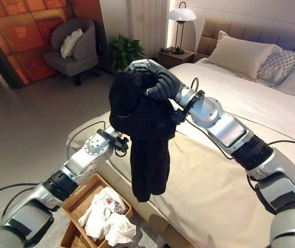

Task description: Pick up clothes into the bucket

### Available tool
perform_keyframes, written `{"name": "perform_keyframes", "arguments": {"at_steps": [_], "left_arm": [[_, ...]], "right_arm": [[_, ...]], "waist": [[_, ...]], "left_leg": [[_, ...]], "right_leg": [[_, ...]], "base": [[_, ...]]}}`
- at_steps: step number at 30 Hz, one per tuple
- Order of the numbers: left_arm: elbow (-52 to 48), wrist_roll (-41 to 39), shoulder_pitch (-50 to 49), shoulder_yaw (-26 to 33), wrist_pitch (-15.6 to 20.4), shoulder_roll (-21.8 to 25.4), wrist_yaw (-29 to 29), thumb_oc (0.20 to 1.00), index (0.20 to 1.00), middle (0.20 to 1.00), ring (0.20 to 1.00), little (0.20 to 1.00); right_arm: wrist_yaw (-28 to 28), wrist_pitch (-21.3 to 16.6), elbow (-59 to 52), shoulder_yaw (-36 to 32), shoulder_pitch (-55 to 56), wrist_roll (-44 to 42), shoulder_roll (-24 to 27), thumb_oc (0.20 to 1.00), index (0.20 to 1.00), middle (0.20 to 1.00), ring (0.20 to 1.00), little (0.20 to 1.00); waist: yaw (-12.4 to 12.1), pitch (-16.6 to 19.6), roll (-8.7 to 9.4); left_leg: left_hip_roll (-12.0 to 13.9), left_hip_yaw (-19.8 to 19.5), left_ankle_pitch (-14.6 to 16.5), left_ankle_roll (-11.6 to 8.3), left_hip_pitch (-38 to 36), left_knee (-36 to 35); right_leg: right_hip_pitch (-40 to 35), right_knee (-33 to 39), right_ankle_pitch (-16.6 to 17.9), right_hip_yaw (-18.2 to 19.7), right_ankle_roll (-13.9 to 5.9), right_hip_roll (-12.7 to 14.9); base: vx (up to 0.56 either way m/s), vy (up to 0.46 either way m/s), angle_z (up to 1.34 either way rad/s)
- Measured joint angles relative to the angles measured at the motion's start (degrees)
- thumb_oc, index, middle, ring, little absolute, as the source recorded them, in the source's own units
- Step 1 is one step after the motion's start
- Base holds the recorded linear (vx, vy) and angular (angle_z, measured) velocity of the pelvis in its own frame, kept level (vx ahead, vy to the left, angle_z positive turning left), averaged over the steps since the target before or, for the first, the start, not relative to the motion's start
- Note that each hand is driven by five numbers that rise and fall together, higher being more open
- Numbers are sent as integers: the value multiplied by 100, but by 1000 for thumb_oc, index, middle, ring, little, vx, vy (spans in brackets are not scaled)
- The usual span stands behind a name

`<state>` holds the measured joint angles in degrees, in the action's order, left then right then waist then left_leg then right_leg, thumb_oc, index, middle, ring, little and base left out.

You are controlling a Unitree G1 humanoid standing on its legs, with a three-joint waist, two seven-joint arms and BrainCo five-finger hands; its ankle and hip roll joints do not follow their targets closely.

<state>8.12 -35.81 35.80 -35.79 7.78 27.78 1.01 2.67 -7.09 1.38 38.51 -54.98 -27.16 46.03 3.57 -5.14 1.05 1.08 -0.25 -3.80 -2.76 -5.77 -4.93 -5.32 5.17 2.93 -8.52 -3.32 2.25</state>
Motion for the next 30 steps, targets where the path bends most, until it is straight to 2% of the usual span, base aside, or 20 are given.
{"name": "perform_keyframes", "arguments": {"at_steps": [10,18,19,20,21,22,26,30], "left_arm": [[-483,-420,-439,137,-92,174,-154,200,200,200,200,200],[-796,-1265,-839,136,-250,236,-388,200,200,200,200,200],[-825,-1324,-866,136,-251,236,-390,200,200,200,200,200],[-861,-1381,-893,135,-265,235,-396,200,200,200,200,200],[-872,-1466,-901,136,-286,237,-404,200,200,200,200,200],[-907,-1504,-935,136,-321,245,-422,200,200,200,200,200],[-950,-1689,-1187,150,-345,271,-483,200,200,200,200,200],[-954,-1698,-1454,435,-345,293,-493,200,200,200,200,200]], "right_arm": [[-70,-5,266,-243,218,248,95,200,200,200,200,200],[-69,-6,600,-246,459,359,90,219,219,219,219,219],[-69,-6,642,-246,459,401,90,275,275,275,275,275],[-69,-4,709,-245,459,414,90,473,473,473,473,473],[-69,-5,747,-246,460,442,90,542,542,542,542,542],[-72,-2,867,-247,460,470,91,1000,1000,1000,1000,1000],[-292,122,1562,-513,464,525,137,1000,1000,1000,1000,1000],[-435,282,1983,-885,492,631,281,1000,1000,1000,1000,1000]], "waist": [[-11,-2,1],[-18,-84,3],[-17,-95,4],[-15,-117,7],[-20,-129,6],[-17,-133,8],[-31,-163,16],[-59,-222,13]], "left_leg": [[3,3,10,0,-7,-1],[1,6,14,2,-7,-1],[2,7,15,1,-8,-1],[2,8,15,1,-7,-1],[1,9,15,1,-5,-1],[1,9,16,3,-4,-1],[-6,11,27,10,0,-1],[-7,12,27,10,3,0]], "right_leg": [[-7,0,-1,5,-2,-2],[-5,0,-2,12,-3,-2],[-5,0,-2,13,-3,-2],[-3,0,-2,15,-3,-2],[-1,0,-2,16,-2,-2],[-1,0,-2,17,-3,-1],[4,0,-10,20,-13,4],[9,-1,2,23,4,5]], "base": [[0,0,0],[0,0,0],[0,0,0],[0,0,0],[0,0,0],[0,0,0],[0,0,0],[0,0,0]]}}
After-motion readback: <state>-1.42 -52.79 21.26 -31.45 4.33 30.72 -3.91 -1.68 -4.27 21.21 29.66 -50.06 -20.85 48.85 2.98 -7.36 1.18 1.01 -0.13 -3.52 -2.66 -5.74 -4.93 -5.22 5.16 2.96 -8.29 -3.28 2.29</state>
